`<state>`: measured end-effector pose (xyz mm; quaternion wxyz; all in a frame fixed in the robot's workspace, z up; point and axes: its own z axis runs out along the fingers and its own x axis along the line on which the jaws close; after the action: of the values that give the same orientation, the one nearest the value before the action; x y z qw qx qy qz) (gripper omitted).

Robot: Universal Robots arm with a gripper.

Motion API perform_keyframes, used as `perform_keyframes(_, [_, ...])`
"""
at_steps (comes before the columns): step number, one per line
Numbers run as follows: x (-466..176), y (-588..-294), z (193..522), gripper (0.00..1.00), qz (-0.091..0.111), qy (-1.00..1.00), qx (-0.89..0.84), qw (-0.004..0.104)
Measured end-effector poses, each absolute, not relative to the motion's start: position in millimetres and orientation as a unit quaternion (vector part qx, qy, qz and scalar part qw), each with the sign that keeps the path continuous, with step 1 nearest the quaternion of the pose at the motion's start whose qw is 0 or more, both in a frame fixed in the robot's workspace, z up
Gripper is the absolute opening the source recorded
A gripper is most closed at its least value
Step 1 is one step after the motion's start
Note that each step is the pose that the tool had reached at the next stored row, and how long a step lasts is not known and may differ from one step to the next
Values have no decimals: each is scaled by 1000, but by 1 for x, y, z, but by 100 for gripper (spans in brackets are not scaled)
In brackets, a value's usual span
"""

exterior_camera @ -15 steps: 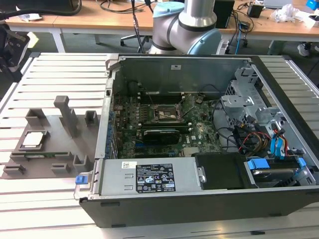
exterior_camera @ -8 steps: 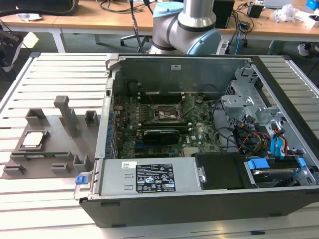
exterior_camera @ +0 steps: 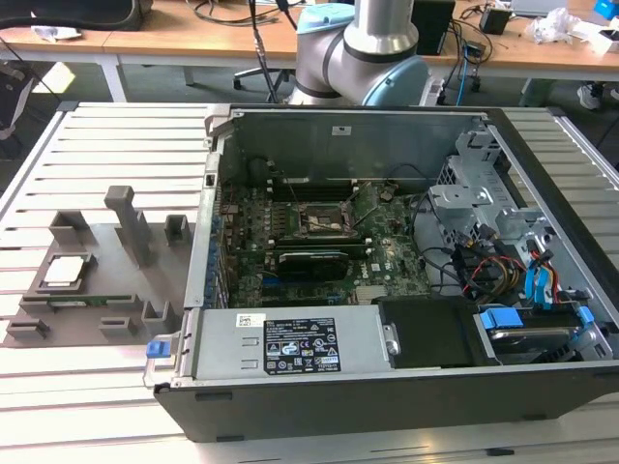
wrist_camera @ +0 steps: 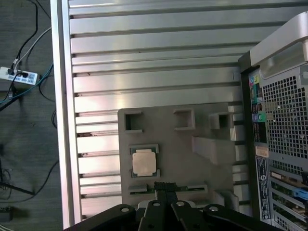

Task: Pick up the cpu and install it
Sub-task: 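Reach for the cpu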

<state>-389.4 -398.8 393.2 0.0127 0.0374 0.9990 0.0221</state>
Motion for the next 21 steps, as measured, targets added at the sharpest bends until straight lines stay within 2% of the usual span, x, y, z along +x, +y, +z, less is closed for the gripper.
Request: perform_keyframes(21, [-424, -399, 393, 11, 22, 999, 37, 13])
